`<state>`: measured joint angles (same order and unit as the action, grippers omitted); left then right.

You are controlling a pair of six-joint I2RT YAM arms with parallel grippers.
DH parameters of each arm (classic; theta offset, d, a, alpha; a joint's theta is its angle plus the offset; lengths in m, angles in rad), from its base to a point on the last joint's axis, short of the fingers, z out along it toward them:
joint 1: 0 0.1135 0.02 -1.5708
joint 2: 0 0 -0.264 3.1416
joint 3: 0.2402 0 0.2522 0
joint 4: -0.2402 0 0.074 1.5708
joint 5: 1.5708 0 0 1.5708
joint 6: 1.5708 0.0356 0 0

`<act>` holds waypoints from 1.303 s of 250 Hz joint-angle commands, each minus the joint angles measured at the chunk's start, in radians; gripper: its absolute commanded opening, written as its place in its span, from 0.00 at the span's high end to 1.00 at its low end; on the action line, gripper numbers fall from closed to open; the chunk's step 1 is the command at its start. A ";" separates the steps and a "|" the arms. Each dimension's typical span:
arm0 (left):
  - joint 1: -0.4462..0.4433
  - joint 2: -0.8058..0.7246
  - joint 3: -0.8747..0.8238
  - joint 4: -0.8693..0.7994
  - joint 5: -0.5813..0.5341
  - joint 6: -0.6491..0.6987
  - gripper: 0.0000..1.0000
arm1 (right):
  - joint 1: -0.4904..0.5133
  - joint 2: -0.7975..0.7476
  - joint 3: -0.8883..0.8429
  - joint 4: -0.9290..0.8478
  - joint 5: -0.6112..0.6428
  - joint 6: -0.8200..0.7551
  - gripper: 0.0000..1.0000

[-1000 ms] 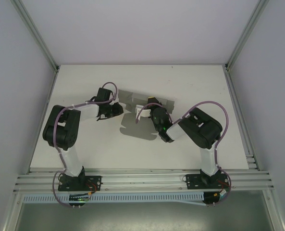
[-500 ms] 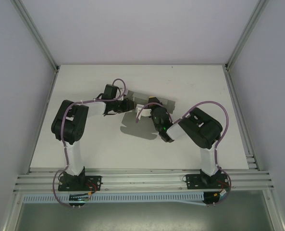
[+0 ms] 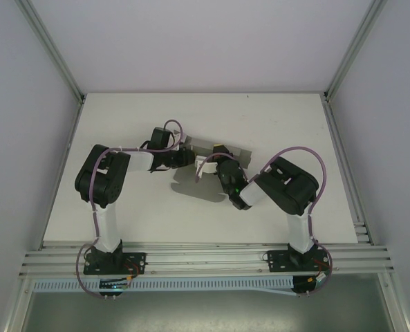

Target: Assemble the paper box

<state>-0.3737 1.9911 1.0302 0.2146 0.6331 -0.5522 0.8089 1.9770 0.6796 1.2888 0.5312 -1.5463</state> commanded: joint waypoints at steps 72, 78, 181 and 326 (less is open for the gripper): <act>0.028 -0.196 -0.037 -0.187 -0.197 0.058 0.79 | -0.012 -0.046 0.012 0.036 -0.014 -0.020 1.00; 0.044 -0.213 -0.040 -0.206 -0.212 0.060 0.79 | -0.015 -0.050 0.012 0.037 -0.018 -0.021 1.00; 0.290 -0.173 0.251 -0.357 -0.220 0.241 0.02 | -0.063 -0.060 0.031 0.035 -0.124 -0.043 1.00; 0.270 0.073 0.564 -0.659 0.391 0.916 0.02 | -0.076 -0.046 0.041 0.033 -0.145 -0.047 1.00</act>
<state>-0.0750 2.0258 1.5284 -0.3012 0.9768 0.1509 0.7361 1.9385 0.6888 1.2926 0.3981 -1.5887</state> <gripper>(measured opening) 0.983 0.056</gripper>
